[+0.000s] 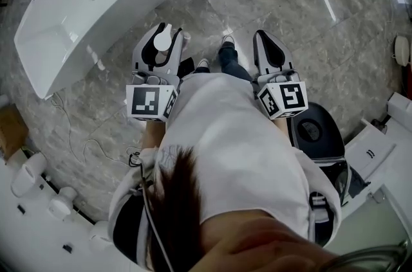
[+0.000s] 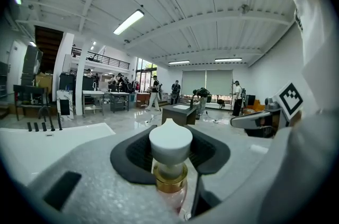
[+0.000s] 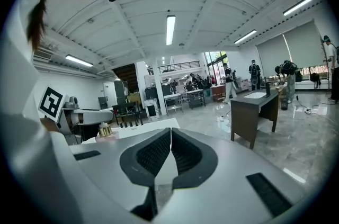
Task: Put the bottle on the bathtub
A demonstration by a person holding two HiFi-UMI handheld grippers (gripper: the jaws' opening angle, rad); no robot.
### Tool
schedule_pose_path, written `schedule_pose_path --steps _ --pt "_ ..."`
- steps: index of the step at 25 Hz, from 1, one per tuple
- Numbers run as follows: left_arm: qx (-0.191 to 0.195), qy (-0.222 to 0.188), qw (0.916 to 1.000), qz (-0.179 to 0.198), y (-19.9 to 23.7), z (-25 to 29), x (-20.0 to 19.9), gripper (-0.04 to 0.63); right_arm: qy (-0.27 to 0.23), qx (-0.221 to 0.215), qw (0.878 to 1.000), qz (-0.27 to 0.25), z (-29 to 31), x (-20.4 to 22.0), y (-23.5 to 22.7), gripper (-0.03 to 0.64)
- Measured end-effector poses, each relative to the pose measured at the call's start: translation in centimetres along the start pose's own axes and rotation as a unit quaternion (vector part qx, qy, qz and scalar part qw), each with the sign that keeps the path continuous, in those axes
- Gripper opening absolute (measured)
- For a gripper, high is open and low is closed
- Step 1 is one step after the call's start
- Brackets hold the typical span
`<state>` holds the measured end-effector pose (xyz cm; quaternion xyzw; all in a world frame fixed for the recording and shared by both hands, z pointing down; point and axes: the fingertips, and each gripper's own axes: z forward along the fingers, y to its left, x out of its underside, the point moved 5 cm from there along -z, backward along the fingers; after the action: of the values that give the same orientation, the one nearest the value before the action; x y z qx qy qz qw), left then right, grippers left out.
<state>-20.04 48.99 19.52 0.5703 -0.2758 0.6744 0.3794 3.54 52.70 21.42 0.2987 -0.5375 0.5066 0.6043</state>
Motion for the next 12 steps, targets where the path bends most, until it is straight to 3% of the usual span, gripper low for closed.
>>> schedule_pose_path --steps 7,12 --pt "-0.052 -0.023 0.9983 -0.012 -1.1 5.2 -2.0 0.163 -0.004 -0.044 0.999 -0.023 3.6 -3.3 -5.9 0.014" --pt "-0.077 -0.037 0.9961 -0.024 -1.8 8.1 -3.0 0.163 -0.009 -0.051 0.999 -0.017 4.5 -4.3 -10.2 0.014"
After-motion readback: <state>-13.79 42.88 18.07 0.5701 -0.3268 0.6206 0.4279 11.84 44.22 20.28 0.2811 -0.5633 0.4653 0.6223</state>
